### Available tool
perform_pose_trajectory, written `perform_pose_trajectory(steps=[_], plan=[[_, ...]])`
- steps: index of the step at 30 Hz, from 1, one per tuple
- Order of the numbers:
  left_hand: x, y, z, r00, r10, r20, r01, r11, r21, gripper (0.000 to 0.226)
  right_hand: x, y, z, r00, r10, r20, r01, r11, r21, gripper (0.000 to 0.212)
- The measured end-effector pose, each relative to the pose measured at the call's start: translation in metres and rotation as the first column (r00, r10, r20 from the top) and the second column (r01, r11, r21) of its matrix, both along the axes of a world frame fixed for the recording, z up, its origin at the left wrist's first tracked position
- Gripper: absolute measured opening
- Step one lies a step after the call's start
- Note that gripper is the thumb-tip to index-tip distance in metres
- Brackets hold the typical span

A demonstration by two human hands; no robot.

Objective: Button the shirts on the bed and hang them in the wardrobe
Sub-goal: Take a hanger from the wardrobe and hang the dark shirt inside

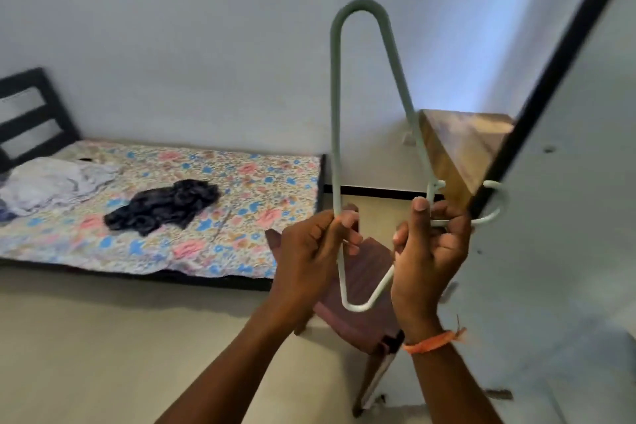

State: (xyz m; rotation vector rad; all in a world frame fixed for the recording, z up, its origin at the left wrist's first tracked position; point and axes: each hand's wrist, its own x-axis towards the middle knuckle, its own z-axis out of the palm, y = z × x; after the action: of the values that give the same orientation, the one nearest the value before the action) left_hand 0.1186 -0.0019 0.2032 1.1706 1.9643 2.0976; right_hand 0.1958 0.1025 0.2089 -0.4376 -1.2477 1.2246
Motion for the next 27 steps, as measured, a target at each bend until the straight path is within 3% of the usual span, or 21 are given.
perform_pose_trajectory(steps=[4,10,16,23,27], plan=[[-0.058,-0.032,-0.01,0.986,0.158,0.049,-0.157,0.987,-0.013,0.034,-0.069,-0.031,-0.007,0.988,0.078,0.13,-0.089,0.993,0.078,0.019],[-0.169,-0.089,-0.035,0.96,0.26,0.106,-0.24,0.956,-0.17,0.033,-0.193,-0.07,-0.023,0.95,0.219,0.221,-0.222,0.975,-0.015,0.028],[-0.299,-0.146,-0.059,0.915,0.395,0.086,-0.366,0.899,-0.239,0.056,-0.327,-0.114,-0.041,0.87,0.362,0.336,-0.343,0.932,-0.118,0.029],[-0.436,-0.171,-0.095,0.872,0.401,0.281,-0.322,0.901,-0.29,0.021,-0.475,-0.127,-0.081,0.671,0.618,0.411,-0.499,0.785,-0.367,0.021],[-0.525,-0.165,-0.123,0.841,0.42,0.341,-0.313,0.892,-0.327,0.022,-0.568,-0.119,-0.107,0.623,0.675,0.394,-0.509,0.733,-0.451,0.033]])
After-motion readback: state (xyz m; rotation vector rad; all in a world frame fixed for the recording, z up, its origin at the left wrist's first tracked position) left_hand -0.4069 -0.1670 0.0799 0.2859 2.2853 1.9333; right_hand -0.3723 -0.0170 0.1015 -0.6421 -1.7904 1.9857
